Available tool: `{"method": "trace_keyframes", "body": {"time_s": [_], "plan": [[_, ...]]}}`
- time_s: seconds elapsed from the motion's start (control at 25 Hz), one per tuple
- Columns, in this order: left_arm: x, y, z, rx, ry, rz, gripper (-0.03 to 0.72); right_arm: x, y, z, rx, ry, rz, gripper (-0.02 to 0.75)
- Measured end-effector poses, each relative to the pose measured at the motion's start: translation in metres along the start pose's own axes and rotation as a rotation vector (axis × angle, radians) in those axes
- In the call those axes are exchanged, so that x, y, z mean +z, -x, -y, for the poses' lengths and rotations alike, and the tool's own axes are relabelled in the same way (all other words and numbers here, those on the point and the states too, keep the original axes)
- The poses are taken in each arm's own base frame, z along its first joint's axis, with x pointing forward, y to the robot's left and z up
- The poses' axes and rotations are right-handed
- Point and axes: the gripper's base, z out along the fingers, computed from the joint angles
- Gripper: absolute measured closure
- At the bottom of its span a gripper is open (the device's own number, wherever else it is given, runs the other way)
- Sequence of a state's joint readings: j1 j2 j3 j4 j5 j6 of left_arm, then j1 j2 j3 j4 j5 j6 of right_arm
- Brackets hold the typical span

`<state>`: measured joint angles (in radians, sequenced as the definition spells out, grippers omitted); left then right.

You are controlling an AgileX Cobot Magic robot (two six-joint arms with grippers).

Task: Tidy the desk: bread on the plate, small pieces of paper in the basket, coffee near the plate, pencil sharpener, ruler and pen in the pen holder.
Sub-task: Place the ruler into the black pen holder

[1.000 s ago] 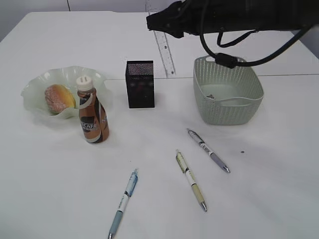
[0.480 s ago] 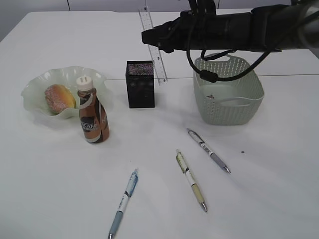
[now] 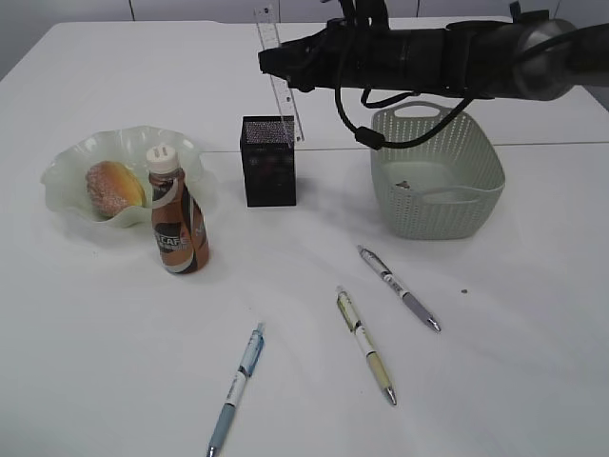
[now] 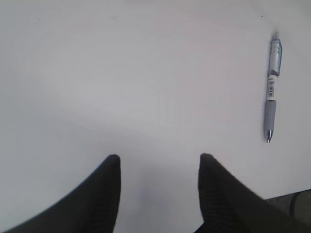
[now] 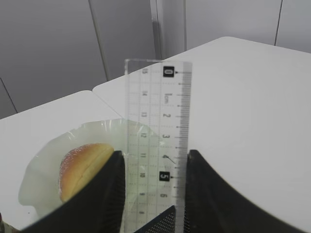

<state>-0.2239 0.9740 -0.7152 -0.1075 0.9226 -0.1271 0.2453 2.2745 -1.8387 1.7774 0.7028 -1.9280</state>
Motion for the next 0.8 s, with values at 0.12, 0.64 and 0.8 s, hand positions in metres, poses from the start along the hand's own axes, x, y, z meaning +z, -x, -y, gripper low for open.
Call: {"method": "trace_keyframes", "body": {"time_s": [0.12, 0.64, 0.8], "plan": [[0.0, 0.0, 0.0, 0.0, 0.0, 0.0, 0.307, 0.005, -0.003, 0.004, -0.002, 0.0, 0.004, 0.471], [0.0, 0.0, 0.0, 0.0, 0.0, 0.0, 0.307, 0.02, -0.005, 0.017, -0.035, -0.015, 0.041, 0.471], [0.0, 0.0, 0.0, 0.0, 0.0, 0.0, 0.307, 0.02, -0.007, 0.017, -0.032, -0.017, 0.038, 0.471]]}}
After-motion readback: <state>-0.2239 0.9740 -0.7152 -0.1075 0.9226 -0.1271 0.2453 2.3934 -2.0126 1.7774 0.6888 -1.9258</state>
